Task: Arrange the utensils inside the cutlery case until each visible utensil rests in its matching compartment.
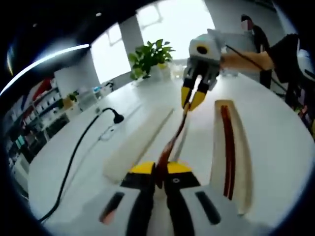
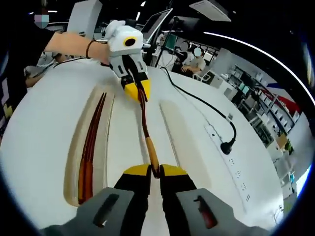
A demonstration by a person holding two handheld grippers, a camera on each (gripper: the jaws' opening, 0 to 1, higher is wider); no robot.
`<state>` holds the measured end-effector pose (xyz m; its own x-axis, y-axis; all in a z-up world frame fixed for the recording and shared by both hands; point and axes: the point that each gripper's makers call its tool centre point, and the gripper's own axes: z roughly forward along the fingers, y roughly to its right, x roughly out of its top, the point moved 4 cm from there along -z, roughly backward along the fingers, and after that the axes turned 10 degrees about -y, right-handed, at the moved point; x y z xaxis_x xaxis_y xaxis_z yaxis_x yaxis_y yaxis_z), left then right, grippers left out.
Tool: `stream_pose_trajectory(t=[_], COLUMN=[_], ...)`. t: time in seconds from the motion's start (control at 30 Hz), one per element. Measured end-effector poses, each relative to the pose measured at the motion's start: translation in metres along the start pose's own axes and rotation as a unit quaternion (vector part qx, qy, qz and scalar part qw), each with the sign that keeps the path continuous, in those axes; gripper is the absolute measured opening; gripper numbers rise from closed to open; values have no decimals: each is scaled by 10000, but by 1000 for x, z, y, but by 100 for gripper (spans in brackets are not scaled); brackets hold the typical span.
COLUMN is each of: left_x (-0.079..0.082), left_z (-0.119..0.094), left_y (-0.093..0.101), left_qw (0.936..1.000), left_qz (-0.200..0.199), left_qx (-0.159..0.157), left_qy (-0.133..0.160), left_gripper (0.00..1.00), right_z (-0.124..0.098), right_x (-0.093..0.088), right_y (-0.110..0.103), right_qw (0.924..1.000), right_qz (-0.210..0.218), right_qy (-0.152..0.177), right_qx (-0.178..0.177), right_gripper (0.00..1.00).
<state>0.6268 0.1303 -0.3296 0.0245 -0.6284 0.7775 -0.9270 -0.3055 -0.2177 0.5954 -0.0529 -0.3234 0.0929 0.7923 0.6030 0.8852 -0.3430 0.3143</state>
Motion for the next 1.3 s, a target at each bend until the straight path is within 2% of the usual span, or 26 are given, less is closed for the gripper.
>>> stream_pose_trajectory(t=[0.03,0.07,0.13,0.17,0.23,0.33,0.47,0.63,0.67,0.73,0.87,0.97,1.17,1.3], left_x=[1,3,8,11,17,23,30,34,34,36,34,33,26,18], left_z=[0,-1,-4,-6,-13,-18,-24,-31,-33,-38,-48,-52,-56,-54], left_y=[1,1,2,3,7,13,25,39,43,48,63,71,82,87], left_qw=[10000,9998,9975,9974,9974,9958,9928,9919,9917,9901,9899,9898,9888,9860], left_qz=[-50,-170,-661,-636,-520,-593,-620,-645,-656,-649,-739,-810,-736,-1094], left_qx=[23,83,210,261,432,613,911,979,991,1023,953,927,1139,1111], left_qy=[25,62,153,206,261,317,462,479,495,705,747,711,617,592], left_gripper=[6,7,8,8,9,9,10,10,10,11,11,10,10,10], right_z=[-1,-5,-12,-15,-21,-27,-43,-54,-56,-57,-66,-70,-68,-66], right_x=[0,3,4,5,6,6,9,5,6,3,3,5,5,2], right_y=[1,4,0,-1,-6,-8,-12,-27,-31,-41,-55,-63,-72,-75], right_qw=[9999,9992,9982,9971,9965,9950,9902,9902,9882,9879,9857,9851,9837,9841], right_qz=[25,-59,-193,-229,-215,-66,-150,142,226,245,546,554,567,755], right_qy=[47,133,119,154,207,255,224,237,301,220,407,432,426,481], right_qx=[-97,-365,-562,-715,-786,-961,-1370,-1369,-1486,-1515,-1544,-1572,-1650,-1536], right_gripper=[6,6,6,6,6,7,7,8,8,8,8,9,9,9])
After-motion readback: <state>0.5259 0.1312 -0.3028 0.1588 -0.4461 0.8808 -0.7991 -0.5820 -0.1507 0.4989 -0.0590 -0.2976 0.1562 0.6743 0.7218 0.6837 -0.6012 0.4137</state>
